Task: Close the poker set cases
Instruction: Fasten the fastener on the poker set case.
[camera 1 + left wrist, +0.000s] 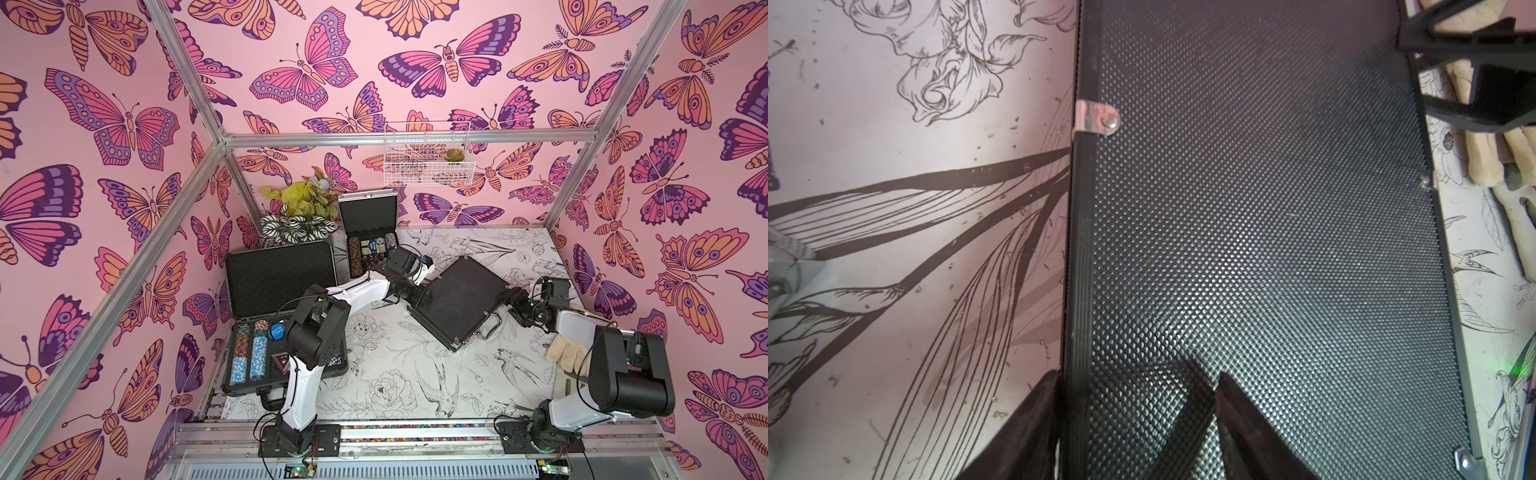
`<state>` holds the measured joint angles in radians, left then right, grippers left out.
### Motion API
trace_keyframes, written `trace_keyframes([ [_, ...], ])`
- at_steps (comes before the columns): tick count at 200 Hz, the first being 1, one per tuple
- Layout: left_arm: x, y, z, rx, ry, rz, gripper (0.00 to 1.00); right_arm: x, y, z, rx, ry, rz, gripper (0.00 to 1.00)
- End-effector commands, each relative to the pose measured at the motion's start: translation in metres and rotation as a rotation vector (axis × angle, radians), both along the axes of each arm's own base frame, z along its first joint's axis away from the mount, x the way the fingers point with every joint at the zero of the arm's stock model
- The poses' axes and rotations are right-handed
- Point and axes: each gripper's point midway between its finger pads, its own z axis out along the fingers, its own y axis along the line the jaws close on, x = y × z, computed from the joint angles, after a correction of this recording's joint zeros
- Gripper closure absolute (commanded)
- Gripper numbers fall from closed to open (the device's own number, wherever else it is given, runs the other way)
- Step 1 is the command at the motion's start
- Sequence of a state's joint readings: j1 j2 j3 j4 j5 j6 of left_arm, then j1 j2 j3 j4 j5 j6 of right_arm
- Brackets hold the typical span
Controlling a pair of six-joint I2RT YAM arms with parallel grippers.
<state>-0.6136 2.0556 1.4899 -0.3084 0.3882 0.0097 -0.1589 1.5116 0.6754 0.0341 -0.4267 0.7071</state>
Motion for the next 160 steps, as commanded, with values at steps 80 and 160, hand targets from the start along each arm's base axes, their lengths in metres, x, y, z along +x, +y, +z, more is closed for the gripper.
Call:
trace_keyframes([
  [80,-0.004,-0.003,-0.005,0.017,0.044,0.029,0.41,-0.071,0.007,0.034,-0.211,0.058,0.016,0.54],
  [160,0.006,0.013,0.018,0.018,-0.001,0.167,0.37,-0.078,0.043,0.005,-0.238,0.095,0.127,0.72],
])
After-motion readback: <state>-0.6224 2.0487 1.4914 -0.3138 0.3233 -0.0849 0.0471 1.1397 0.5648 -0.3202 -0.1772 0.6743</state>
